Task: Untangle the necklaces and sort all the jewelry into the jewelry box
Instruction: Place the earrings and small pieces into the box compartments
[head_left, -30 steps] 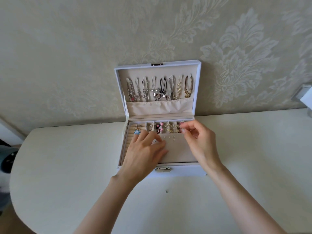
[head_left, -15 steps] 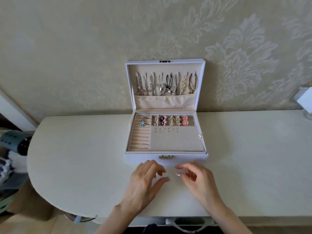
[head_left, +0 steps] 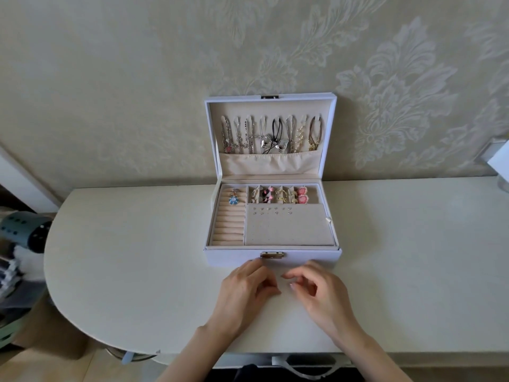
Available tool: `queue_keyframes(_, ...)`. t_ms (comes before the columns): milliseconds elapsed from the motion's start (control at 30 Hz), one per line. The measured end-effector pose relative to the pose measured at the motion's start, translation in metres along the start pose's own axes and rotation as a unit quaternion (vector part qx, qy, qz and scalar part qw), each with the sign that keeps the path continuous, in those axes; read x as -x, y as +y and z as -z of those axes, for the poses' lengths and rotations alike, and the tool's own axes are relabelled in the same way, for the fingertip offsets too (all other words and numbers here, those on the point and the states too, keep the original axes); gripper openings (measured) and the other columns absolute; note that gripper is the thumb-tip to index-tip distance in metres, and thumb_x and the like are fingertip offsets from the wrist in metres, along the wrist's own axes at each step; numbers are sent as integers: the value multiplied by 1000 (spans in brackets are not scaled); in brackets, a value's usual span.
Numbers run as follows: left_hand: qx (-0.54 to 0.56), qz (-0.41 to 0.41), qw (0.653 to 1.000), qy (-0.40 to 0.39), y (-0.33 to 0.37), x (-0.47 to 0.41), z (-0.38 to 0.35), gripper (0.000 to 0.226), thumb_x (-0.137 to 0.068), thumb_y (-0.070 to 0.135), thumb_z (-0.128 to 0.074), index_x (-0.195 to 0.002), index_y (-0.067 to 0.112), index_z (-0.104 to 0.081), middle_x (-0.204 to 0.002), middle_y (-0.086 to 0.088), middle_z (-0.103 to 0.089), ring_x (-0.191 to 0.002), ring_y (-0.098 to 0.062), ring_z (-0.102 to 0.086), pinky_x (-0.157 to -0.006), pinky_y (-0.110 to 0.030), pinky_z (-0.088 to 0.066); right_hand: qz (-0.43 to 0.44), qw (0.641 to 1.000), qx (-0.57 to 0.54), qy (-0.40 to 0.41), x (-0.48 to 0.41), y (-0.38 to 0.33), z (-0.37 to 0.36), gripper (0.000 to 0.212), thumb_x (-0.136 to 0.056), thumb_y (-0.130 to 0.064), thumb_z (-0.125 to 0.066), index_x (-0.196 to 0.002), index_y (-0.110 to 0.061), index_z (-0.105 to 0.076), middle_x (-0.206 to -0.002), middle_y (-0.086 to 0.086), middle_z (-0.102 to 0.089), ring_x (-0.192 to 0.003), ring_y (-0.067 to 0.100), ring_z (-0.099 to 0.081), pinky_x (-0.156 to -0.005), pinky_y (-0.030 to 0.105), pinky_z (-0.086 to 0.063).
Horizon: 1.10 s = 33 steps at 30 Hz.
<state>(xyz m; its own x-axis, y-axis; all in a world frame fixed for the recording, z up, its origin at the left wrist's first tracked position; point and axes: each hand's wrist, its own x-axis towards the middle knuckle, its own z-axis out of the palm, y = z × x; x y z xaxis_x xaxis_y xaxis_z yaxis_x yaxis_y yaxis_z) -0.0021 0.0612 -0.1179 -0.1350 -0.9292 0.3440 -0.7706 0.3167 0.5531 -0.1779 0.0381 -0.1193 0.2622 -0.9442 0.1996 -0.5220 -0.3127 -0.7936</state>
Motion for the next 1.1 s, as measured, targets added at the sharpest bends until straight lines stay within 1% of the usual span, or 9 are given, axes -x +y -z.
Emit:
queue_keyframes(200,22,-28,999,7,1,4,1,9,-84,29,-57,-79,22,-56,-84,12,-53,-77,-2,-51,-61,-12,-40,5,1000,26,-1,1,-1,-1,19,-72,-19,-58,-81,-33,-66,-75,-11,-56,-61,5,-52,-57,12,-38)
queue_keyframes(267,44,-9,999,11,0,7,2,8,-86,32,-55,-81,25,-54,-82,14,-53,-70,-2,-49,-60,-16,-42,3,1000,27,2,1,-1,-1,19,-74,-17,-58,-80,-33,-67,-76,-11,-57,-61,5,-52,-58,13,-39)
queue_keyframes(367,77,41,996,25,-3,10,5,6,-83,34,-52,-83,28,-52,-79,17,-53,-68,3,-47,-62,-10,-37,0,1000,5,15,1,2,1,29,-77,-2,-64,-79,-30,-69,-80,-16,-61,-64,4,-56,-60,12,-40)
queue_keyframes(600,114,134,979,98,-10,14,19,20,-75,-3,-71,-71,15,-63,-74,11,-60,-65,-3,-51,-61,-8,-36,-14,999,-13,46,1,5,0,33,-75,7,-66,-86,-24,-70,-81,-20,-59,-63,2,-53,-60,8,-38)
queue_keyframes(667,121,145,977,103,-10,16,21,21,-74,-4,-72,-70,15,-64,-74,11,-61,-65,-4,-52,-60,-7,-36,-11,999,-3,38,2,4,0,32,-75,2,-68,-87,-28,-70,-79,-21,-58,-62,1,-53,-60,7,-38)
queue_keyframes(767,126,149,975,111,-10,15,20,20,-75,-3,-72,-71,16,-66,-77,13,-63,-68,-3,-56,-61,-7,-38,24,998,54,1,1,-3,-3,23,-70,-26,-72,-89,-36,-65,-70,-22,-50,-59,-7,-48,-61,5,-36)
queue_keyframes(833,125,149,975,112,-9,14,19,21,-76,-3,-71,-72,17,-65,-78,14,-64,-68,-3,-56,-61,-7,-38,36,997,62,-29,-2,-8,-8,29,-66,-39,-71,-94,-39,-62,-67,-25,-46,-57,-13,-47,-61,4,-35)
queue_keyframes(1000,120,147,976,107,-8,13,20,24,-76,-3,-71,-72,19,-62,-77,14,-63,-66,-2,-54,-61,-7,-38,41,996,61,-52,-9,-8,-20,22,-69,-26,-78,-82,-31,-62,-76,-21,-52,-62,-8,-51,-60,6,-35)
queue_keyframes(1100,119,132,979,101,-8,13,20,25,-76,0,-71,-71,22,-61,-75,14,-62,-65,-1,-53,-61,-8,-39,64,993,89,-40,-8,-5,-22,17,-70,-28,-74,-76,-27,-58,-83,-12,-52,-64,-1,-51,-57,9,-32)
